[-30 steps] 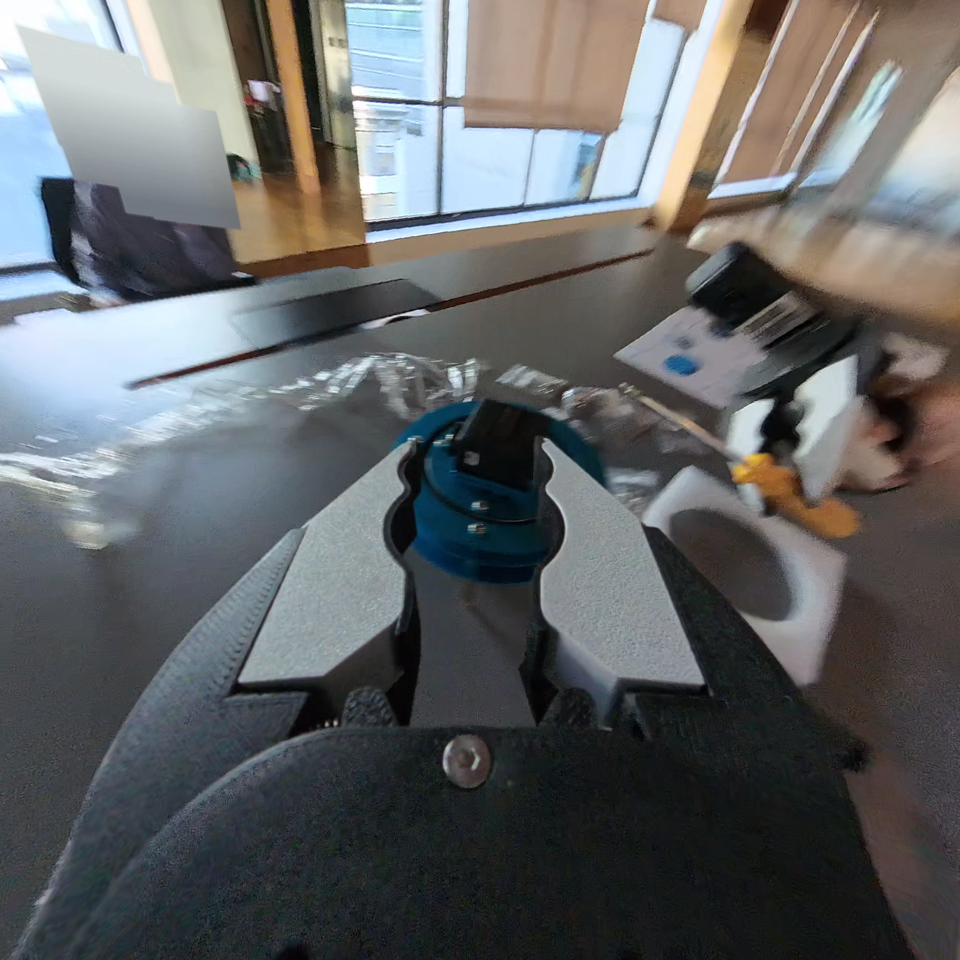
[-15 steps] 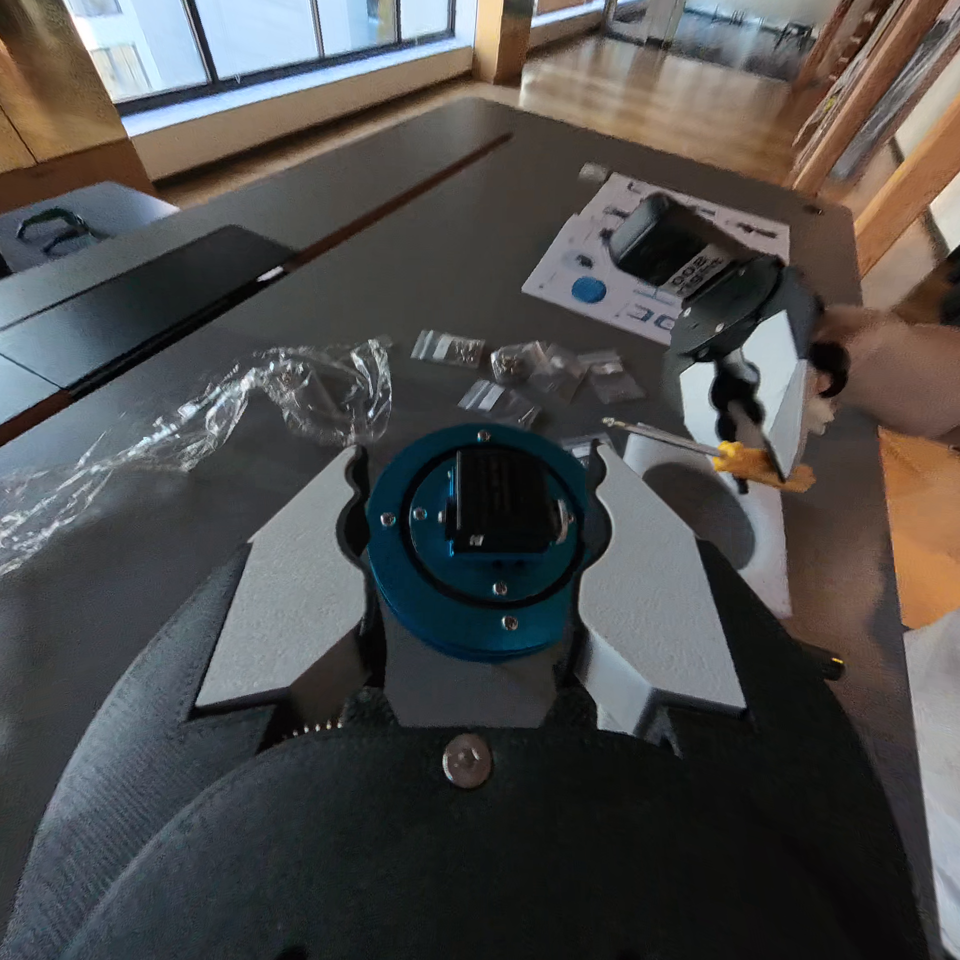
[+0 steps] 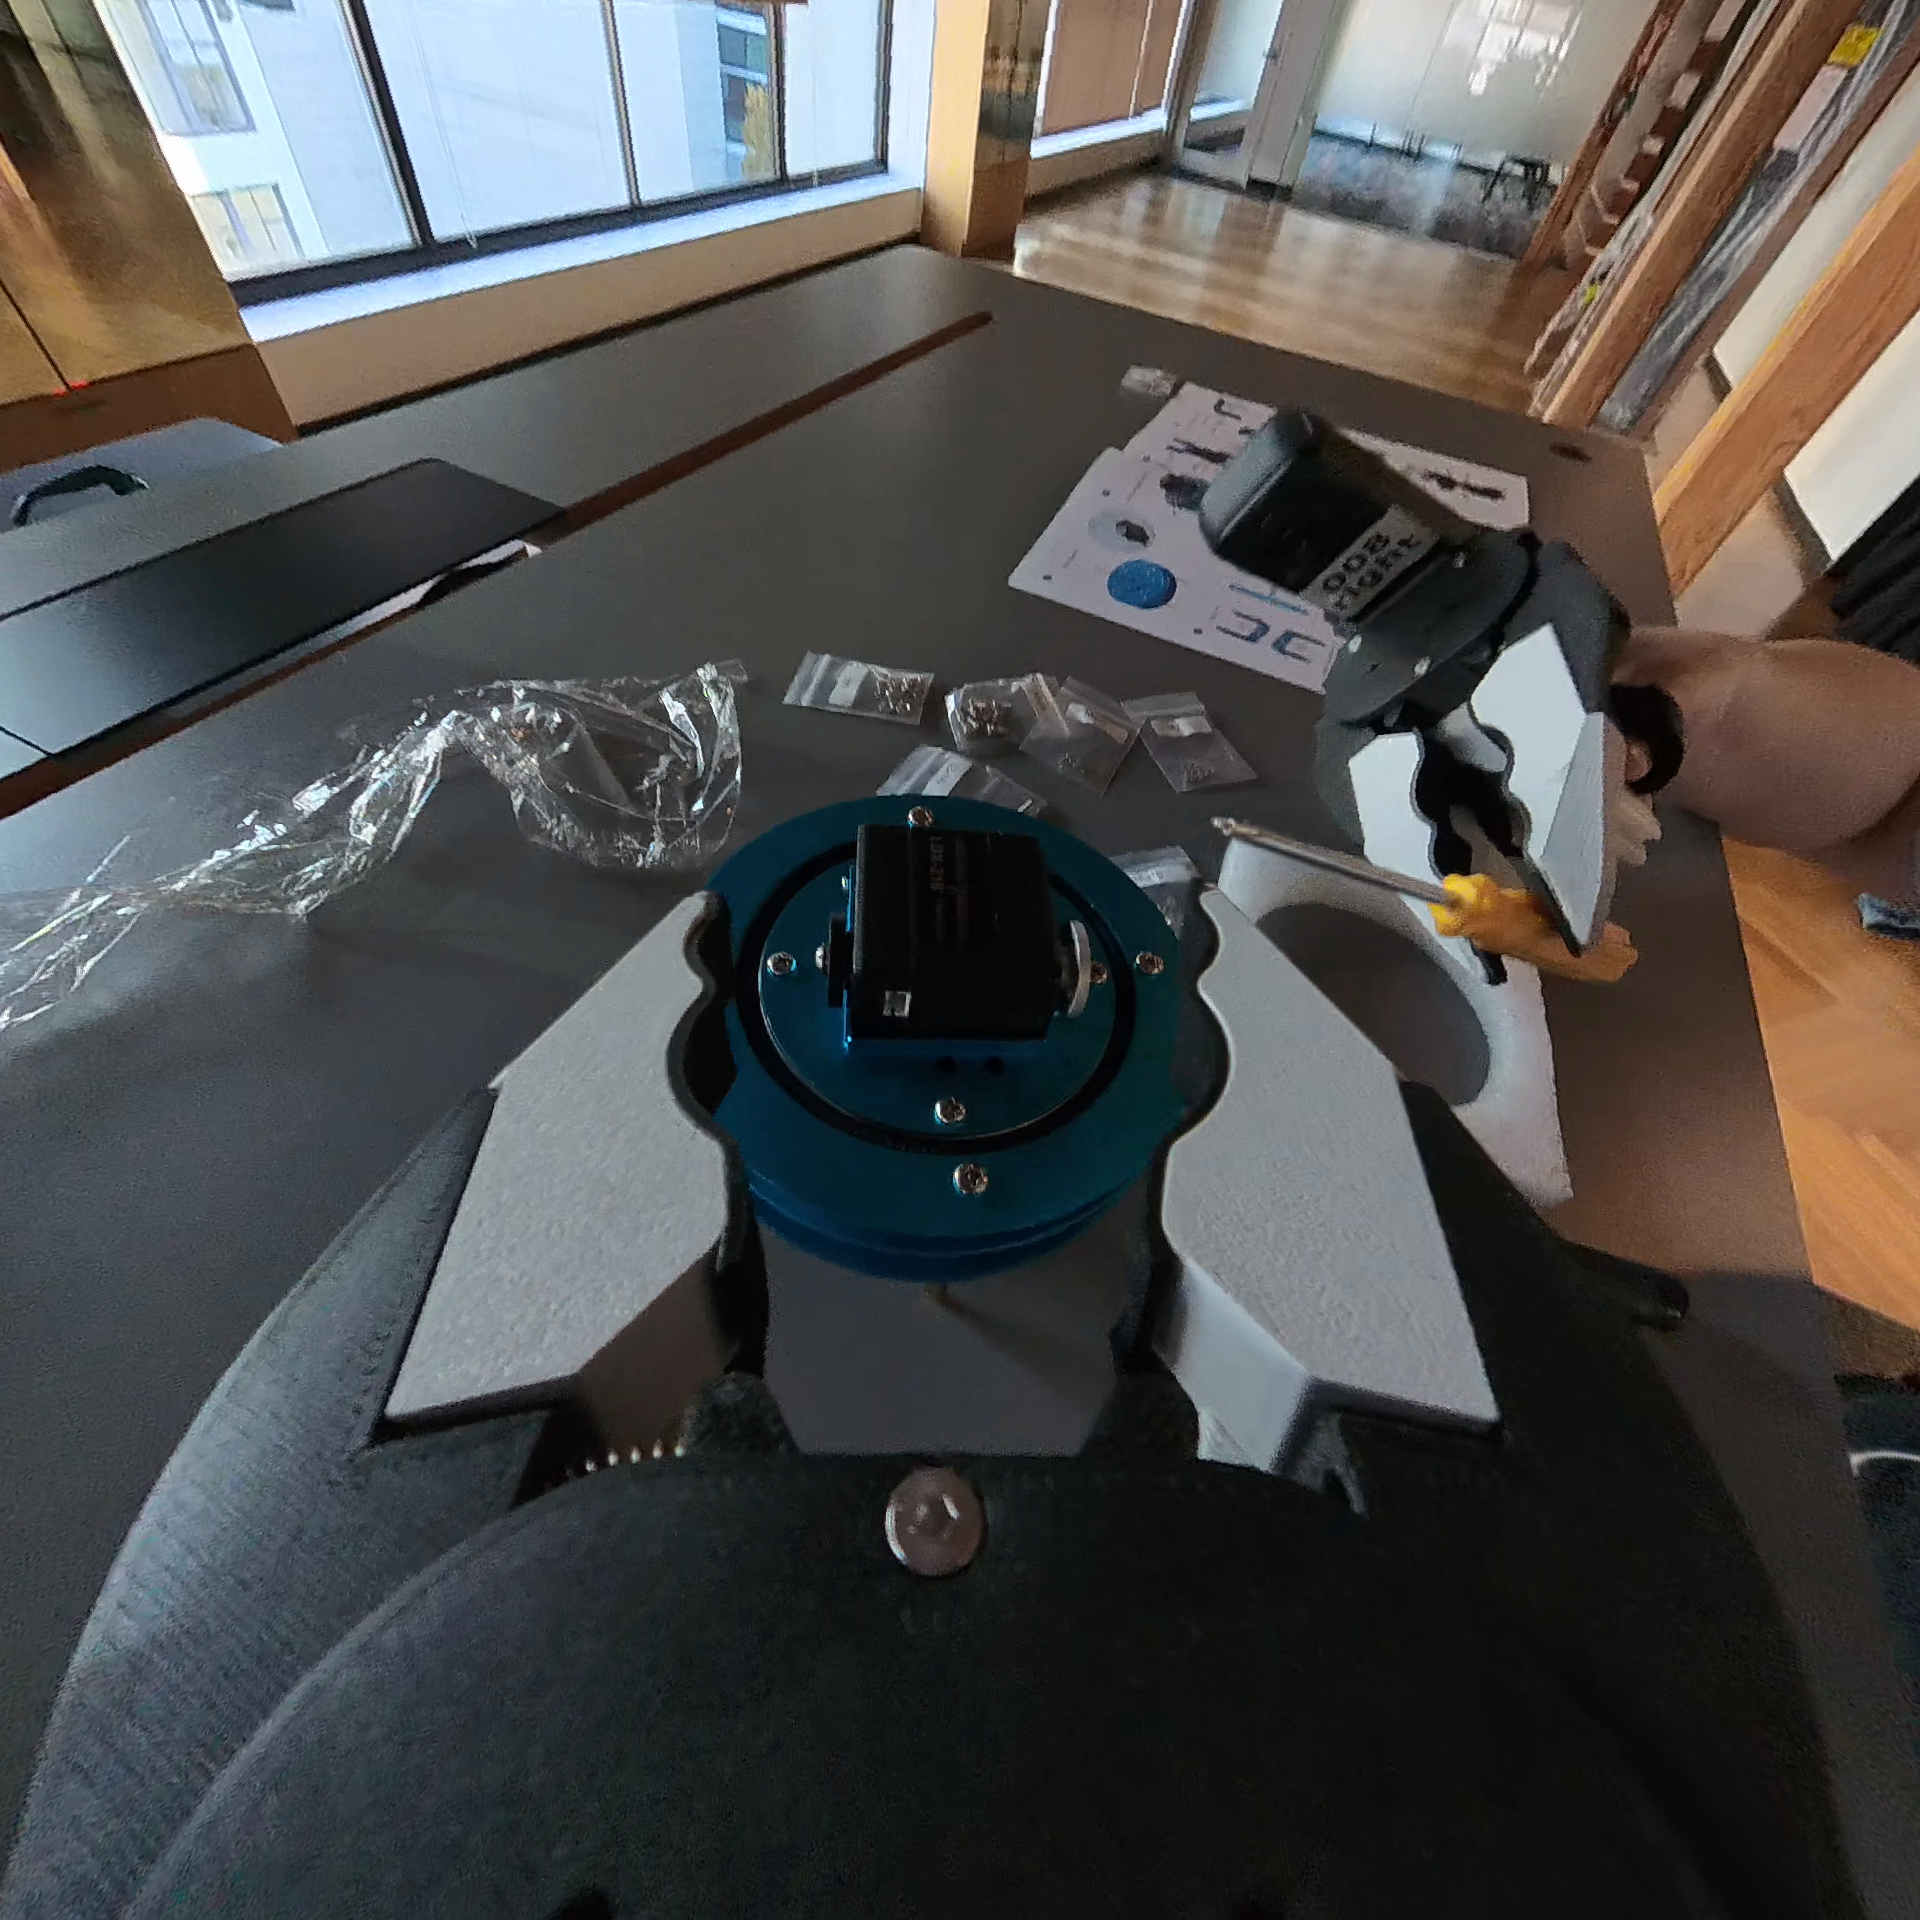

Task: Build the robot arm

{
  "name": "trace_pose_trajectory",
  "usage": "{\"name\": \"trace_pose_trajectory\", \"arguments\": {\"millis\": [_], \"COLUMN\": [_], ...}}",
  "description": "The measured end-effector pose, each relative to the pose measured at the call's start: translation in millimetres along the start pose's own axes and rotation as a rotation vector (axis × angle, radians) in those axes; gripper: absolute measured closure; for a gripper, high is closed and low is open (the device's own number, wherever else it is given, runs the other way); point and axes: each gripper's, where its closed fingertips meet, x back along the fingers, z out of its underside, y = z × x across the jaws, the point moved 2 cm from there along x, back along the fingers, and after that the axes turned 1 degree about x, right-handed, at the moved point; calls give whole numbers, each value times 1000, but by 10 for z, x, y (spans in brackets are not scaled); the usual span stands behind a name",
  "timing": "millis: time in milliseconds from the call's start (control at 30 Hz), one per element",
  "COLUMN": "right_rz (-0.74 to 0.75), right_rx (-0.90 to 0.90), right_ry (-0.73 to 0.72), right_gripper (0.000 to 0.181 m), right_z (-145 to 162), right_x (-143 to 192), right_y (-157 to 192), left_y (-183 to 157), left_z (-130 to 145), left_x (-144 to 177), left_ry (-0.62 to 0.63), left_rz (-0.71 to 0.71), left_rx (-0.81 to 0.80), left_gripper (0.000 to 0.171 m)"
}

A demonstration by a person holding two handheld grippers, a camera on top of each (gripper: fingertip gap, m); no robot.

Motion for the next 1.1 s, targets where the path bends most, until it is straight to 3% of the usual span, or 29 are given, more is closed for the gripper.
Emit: {"name": "trace_pose_trajectory", "arguments": {"millis": [33,300,367,533,1100], "right_rz": [8,51,50,60,63], "right_rx": [5,47,41,24,24], "right_ry": [-2,9,21,56,43], "right_gripper": [165,165,166,166,165], "right_z": [3,39,60,145,82], "right_x": [-4,-14,-12,-49,-5], "right_y": [-4,-38,-42,-95,-111], "left_y": [-7,2,49,-2,5], "left_z": [22,225,229,163,169], "left_x": [3,-123,-116,-64,-64], "left_ry": [16,120,138,80,97], "left_rz": [2,-18,-77,-43,-25], "left_rx": [-10,-36,-85,-99,-130], "left_gripper": [85,86,101,116,116]}}
